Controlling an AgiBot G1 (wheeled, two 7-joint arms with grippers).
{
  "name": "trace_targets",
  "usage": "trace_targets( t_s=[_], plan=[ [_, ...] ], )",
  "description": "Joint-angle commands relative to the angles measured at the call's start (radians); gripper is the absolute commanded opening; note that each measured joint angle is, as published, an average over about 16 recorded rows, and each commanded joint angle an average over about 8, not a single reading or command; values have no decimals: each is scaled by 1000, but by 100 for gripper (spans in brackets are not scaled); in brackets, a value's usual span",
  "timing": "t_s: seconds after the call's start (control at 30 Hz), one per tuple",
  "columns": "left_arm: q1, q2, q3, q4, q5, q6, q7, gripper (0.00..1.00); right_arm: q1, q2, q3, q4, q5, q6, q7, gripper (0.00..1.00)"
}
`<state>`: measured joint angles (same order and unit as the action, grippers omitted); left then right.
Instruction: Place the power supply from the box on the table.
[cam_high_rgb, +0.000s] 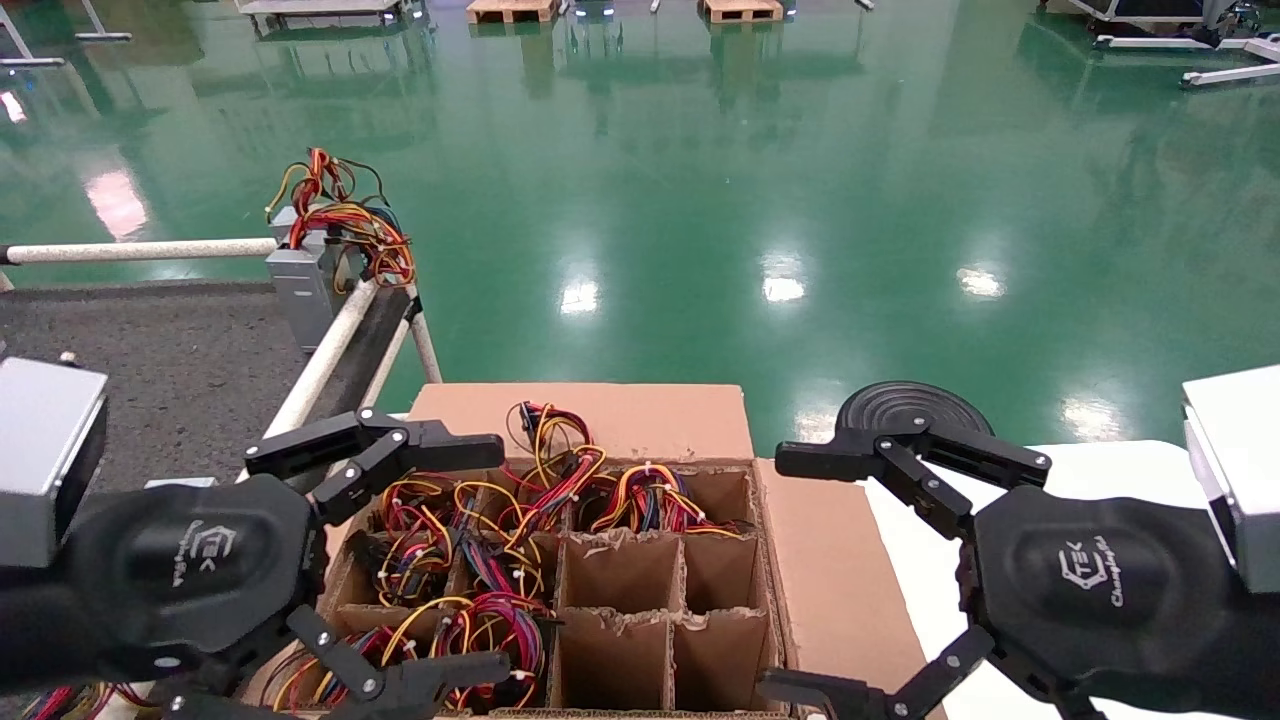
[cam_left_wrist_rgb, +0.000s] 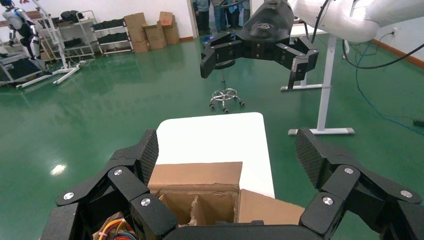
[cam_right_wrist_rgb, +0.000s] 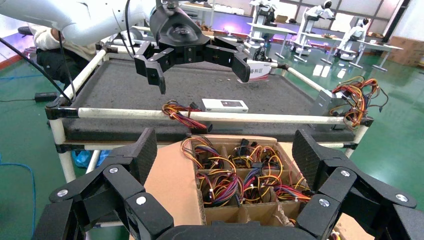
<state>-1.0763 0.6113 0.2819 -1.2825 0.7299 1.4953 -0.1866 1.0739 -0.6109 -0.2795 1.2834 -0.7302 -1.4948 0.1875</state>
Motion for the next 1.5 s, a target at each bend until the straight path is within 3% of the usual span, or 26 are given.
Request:
trace_targets(
  t_s=[0.03, 0.4, 0.47, 0.67, 0.7, 1.5],
  plan=[
    [0, 0, 0, 0, 0, 0, 0, 100, 0, 0, 0, 0, 0, 0, 0, 100],
    [0, 0, 0, 0, 0, 0, 0, 100, 0, 0, 0, 0, 0, 0, 0, 100],
    [0, 0, 0, 0, 0, 0, 0, 100, 0, 0, 0, 0, 0, 0, 0, 82],
    [0, 0, 0, 0, 0, 0, 0, 100, 0, 0, 0, 0, 0, 0, 0, 7],
    [0, 0, 0, 0, 0, 0, 0, 100, 0, 0, 0, 0, 0, 0, 0, 1],
    [0, 0, 0, 0, 0, 0, 0, 100, 0, 0, 0, 0, 0, 0, 0, 0]
  ],
)
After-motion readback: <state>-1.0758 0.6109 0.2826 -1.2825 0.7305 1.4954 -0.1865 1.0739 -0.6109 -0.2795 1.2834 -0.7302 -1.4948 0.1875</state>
